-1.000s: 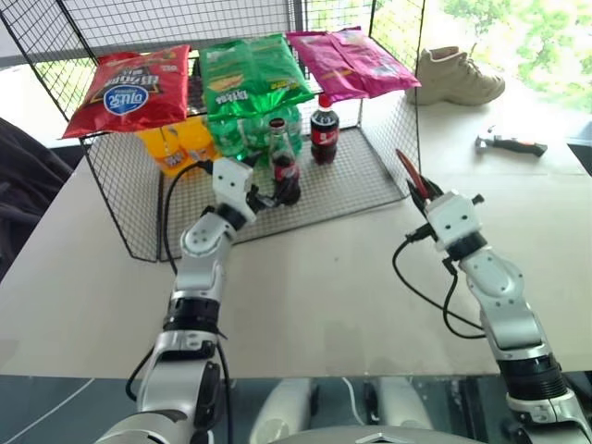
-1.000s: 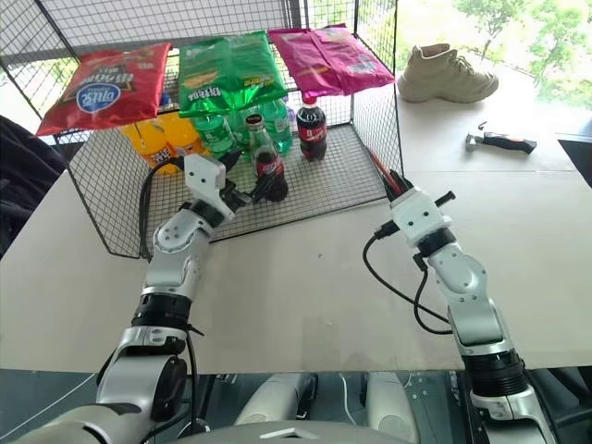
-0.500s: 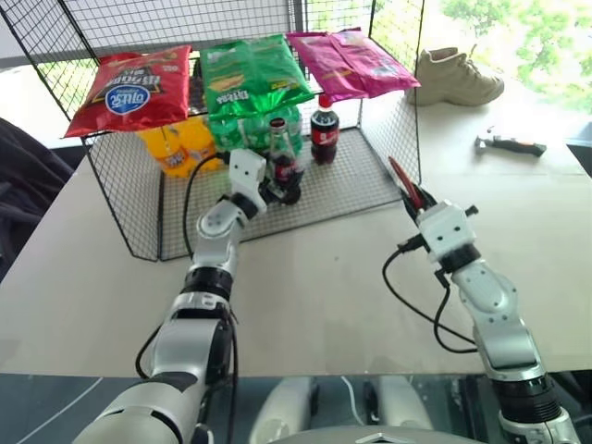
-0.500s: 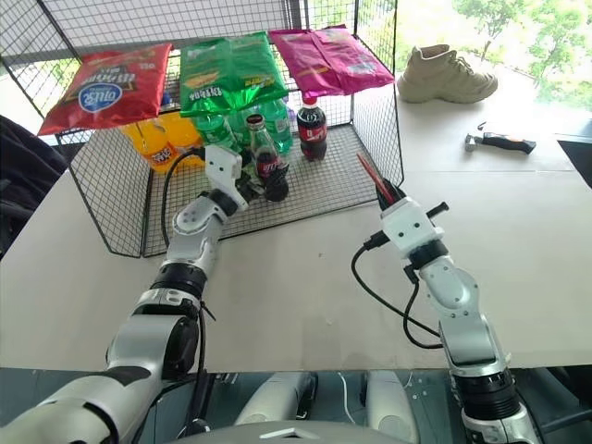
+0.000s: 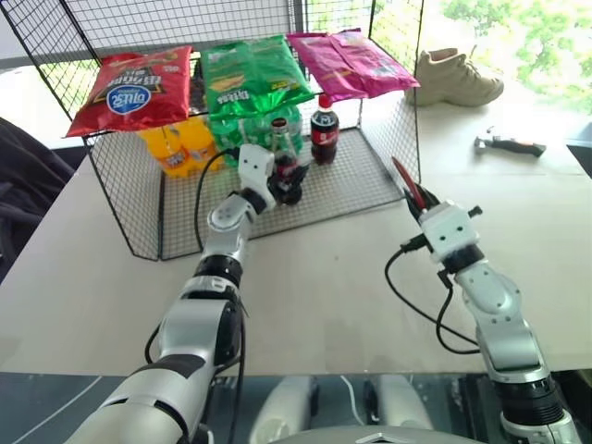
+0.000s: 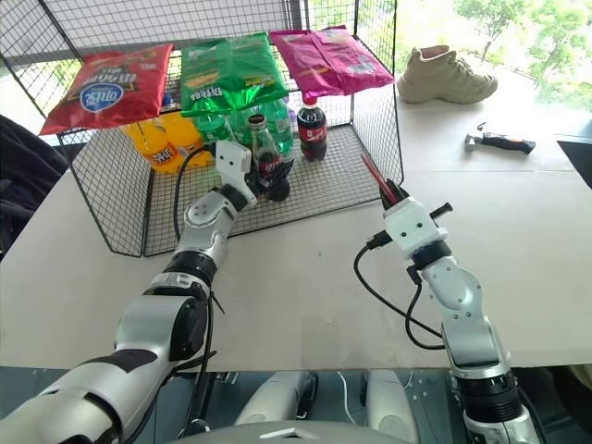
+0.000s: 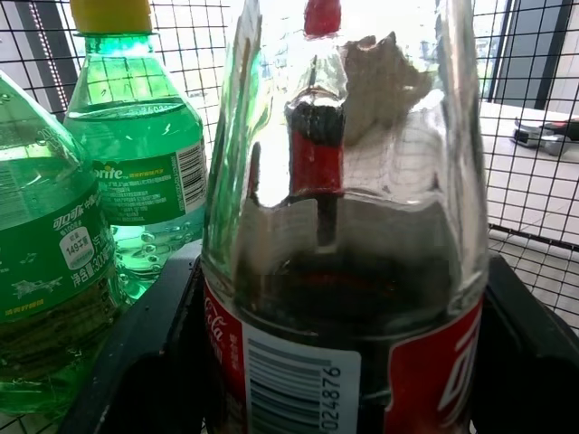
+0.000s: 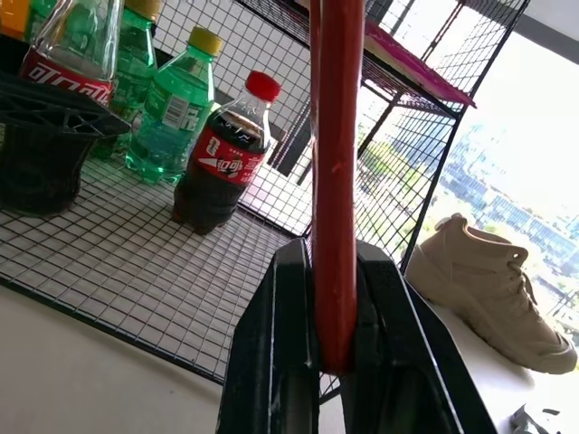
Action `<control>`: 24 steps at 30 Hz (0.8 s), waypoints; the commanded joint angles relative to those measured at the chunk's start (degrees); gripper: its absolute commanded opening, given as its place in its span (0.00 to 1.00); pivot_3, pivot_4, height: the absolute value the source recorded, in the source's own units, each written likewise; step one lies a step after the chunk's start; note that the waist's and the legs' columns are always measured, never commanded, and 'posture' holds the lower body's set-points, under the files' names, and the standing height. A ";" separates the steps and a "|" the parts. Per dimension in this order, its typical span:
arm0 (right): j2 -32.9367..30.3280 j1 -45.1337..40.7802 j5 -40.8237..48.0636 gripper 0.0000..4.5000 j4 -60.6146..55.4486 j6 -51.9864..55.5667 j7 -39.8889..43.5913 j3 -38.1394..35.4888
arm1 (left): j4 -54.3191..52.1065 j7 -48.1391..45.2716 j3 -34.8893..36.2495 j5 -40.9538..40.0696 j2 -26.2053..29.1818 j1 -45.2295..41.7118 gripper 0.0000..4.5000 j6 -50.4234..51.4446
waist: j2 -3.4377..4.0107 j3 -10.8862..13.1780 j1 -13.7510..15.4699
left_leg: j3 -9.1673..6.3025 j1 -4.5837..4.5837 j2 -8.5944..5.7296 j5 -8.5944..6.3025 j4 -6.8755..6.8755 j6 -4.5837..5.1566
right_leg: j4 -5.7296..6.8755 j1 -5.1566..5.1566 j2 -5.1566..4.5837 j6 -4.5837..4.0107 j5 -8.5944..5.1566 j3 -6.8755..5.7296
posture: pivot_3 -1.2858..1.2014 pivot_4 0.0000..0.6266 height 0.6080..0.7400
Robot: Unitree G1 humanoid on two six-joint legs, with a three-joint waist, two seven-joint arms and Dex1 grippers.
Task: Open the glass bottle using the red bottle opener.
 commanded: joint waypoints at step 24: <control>-0.11 -1.66 1.42 0.00 0.21 -1.24 0.10 -1.31 | -13.51 -7.08 0.29 -4.89 -0.31 4.43 0.62 3.30 | 0.00 0.00 -0.99 | 0.00 0.00 0.00 0.00 0.01 0.00 | 0.03 -0.01 -0.03 0.00 0.00 0.01 | 0.52 0.24 0.94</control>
